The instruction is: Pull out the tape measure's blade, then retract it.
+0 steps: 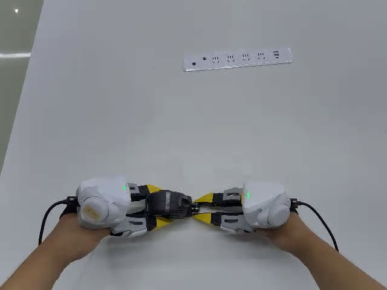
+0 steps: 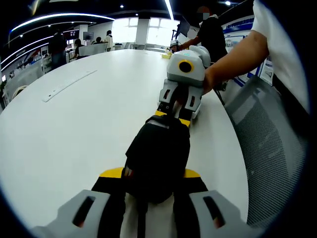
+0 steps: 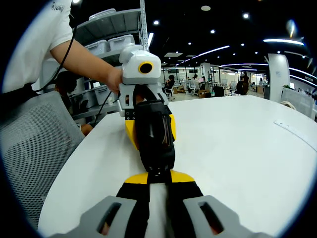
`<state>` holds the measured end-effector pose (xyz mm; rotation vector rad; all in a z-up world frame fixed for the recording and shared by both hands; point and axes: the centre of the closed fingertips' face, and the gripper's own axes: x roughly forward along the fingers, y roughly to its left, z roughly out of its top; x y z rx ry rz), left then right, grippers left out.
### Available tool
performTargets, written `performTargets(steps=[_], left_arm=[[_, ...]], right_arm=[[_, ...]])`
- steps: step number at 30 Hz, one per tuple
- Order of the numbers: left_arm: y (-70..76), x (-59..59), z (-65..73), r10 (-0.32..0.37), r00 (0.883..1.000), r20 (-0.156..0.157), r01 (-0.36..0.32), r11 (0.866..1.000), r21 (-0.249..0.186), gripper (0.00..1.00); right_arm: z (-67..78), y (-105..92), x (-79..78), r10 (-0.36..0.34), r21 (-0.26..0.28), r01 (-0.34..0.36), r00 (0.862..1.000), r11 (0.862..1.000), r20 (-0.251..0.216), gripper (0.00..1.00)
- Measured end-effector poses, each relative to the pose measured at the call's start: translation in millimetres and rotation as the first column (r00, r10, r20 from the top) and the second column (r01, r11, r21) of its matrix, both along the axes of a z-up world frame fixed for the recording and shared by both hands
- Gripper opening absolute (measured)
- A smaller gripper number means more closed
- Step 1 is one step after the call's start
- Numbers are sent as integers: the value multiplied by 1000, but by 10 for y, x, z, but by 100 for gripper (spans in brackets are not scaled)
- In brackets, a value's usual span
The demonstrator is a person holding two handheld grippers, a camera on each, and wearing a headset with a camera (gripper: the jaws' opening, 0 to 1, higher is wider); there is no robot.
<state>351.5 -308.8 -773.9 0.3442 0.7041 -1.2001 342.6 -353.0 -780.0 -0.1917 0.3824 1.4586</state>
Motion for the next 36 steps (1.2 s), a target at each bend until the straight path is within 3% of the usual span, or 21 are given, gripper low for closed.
performTargets(steps=[36], left_arm=[[-4, 0, -5, 2, 1000, 3, -2, 1000, 8, 33]], right_arm=[[10, -199, 17, -20, 3, 20, 1000, 1000, 9, 12]])
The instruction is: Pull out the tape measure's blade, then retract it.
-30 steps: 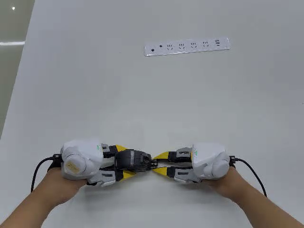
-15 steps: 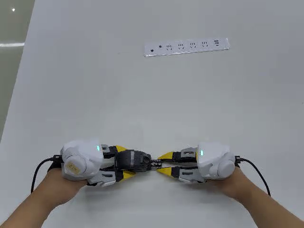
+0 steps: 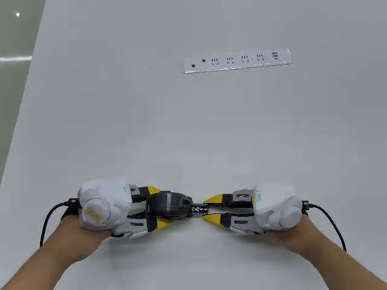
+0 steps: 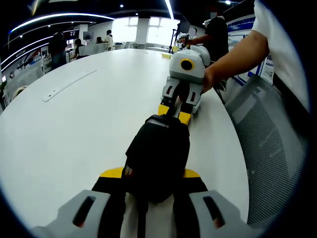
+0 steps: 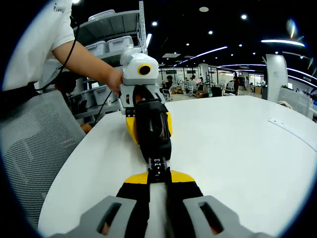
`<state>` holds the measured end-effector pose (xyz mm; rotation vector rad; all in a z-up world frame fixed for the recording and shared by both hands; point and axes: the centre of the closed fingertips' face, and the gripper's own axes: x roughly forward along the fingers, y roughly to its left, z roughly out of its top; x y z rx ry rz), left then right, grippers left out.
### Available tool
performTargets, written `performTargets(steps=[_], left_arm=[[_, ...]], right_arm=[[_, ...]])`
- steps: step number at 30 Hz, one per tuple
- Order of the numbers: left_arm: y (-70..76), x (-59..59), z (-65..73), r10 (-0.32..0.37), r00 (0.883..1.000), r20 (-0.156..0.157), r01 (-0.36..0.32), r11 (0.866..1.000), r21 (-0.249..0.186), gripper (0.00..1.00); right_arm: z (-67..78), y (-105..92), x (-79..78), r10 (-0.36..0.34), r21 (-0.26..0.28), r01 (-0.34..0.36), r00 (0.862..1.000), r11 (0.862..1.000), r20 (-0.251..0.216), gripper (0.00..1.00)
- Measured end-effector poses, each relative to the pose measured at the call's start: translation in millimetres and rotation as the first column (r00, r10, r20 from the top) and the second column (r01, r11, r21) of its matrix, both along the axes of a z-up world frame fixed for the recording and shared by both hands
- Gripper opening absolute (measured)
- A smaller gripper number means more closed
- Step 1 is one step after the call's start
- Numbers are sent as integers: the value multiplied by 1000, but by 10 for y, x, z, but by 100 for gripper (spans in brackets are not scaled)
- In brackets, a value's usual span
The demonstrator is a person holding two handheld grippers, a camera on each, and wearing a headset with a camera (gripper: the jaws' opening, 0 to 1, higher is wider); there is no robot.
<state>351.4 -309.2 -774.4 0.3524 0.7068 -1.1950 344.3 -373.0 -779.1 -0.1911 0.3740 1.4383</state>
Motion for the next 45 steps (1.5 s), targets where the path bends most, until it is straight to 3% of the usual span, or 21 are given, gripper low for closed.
performTargets(steps=[45], left_arm=[[-8, -10, -4, 7, 1000, -6, -7, 1000, 6, 33]], right_arm=[[4, -409, -42, -47, 5, 48, 999, 999, -25, 11]])
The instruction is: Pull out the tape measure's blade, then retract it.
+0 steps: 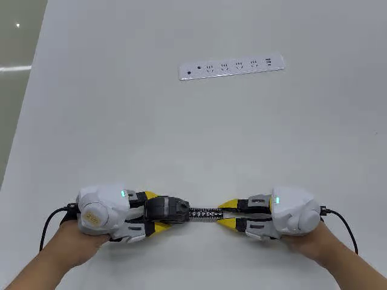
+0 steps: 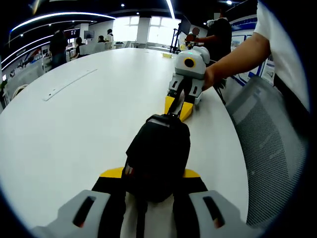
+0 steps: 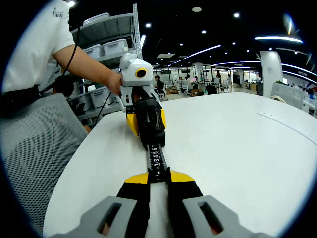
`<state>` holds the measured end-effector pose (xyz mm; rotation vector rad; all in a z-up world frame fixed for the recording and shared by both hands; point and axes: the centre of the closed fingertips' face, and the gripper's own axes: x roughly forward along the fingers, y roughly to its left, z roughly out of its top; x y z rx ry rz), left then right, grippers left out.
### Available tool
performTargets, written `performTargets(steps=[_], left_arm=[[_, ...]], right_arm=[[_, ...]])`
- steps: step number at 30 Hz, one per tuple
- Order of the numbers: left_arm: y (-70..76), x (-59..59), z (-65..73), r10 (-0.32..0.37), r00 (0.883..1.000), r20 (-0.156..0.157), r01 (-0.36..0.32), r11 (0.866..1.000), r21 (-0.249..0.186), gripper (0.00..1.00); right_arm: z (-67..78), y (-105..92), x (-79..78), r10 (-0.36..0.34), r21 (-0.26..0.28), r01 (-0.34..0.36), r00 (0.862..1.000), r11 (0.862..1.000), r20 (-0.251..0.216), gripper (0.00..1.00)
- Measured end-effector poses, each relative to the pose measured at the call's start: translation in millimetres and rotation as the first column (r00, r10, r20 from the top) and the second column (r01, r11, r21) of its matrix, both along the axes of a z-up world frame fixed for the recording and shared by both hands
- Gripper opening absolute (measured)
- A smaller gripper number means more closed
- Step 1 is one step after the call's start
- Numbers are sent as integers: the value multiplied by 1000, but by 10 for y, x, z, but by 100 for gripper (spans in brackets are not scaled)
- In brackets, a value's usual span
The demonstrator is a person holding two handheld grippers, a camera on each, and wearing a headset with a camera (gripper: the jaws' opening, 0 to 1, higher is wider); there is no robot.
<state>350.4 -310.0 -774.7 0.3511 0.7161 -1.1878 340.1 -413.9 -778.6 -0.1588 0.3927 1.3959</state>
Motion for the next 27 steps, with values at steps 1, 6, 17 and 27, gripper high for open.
performTargets(steps=[1, 6, 17, 27], left_arm=[[0, -1, 0, 0, 1000, 0, 0, 1000, 0, 33], [1, -1, 1, 0, 1000, -1, 0, 1000, 2, 33], [2, 1, -5, 2, 1000, -3, -2, 1000, 5, 33], [1, 2, -11, 4, 1000, -5, -4, 1000, 8, 33]], right_arm=[[3, -11, -2, -1, 0, 1, 1000, 1000, 2, 11], [13, -52, -9, -7, 1, 7, 1000, 1000, -2, 11], [4, -139, 1, -18, 3, 18, 1000, 1000, -5, 11], [5, -241, 4, -28, 2, 28, 1000, 1000, -9, 11]])
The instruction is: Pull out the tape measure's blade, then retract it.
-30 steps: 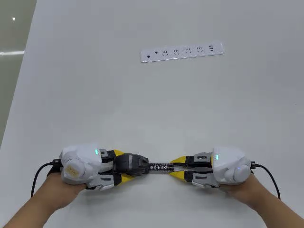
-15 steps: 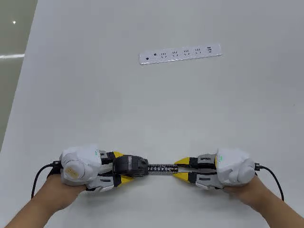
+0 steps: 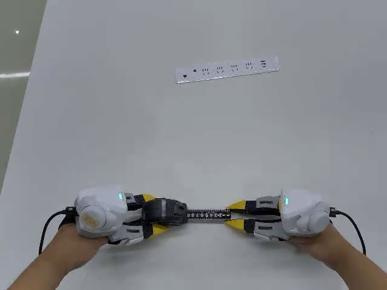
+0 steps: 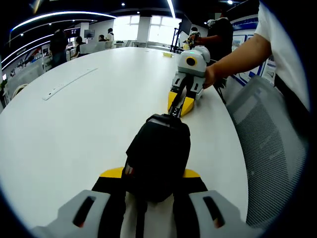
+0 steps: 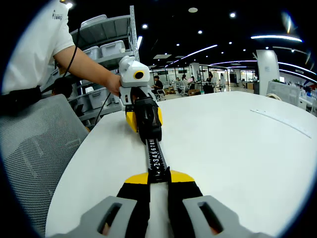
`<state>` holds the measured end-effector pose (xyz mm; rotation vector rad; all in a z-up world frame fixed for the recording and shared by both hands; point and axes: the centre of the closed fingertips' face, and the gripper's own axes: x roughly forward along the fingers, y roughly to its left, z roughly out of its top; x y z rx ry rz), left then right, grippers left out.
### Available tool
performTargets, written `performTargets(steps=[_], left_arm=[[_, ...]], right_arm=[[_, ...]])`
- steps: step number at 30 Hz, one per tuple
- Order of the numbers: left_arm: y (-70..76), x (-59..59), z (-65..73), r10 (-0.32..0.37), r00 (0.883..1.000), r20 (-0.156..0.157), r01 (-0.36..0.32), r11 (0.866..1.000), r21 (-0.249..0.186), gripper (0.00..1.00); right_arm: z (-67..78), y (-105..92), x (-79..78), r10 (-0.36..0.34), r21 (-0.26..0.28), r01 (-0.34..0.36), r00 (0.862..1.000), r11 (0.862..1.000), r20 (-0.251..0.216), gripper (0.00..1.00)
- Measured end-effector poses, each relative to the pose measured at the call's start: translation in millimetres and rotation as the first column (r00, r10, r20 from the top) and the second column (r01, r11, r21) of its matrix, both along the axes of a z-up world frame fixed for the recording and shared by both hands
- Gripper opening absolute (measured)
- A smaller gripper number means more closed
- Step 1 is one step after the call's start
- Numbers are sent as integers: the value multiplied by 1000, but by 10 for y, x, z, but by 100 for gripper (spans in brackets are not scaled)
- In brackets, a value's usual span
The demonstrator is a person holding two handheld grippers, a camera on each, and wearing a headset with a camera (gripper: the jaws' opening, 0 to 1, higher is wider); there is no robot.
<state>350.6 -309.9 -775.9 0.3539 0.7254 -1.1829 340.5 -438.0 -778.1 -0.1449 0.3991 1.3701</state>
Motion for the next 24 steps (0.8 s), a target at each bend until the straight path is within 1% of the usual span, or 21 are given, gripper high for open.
performTargets(steps=[24], left_arm=[[-2, 1, -4, 2, 1000, -4, -2, 1000, 9, 33]], right_arm=[[4, -228, -2, -31, 0, 31, 999, 1000, -7, 11]])
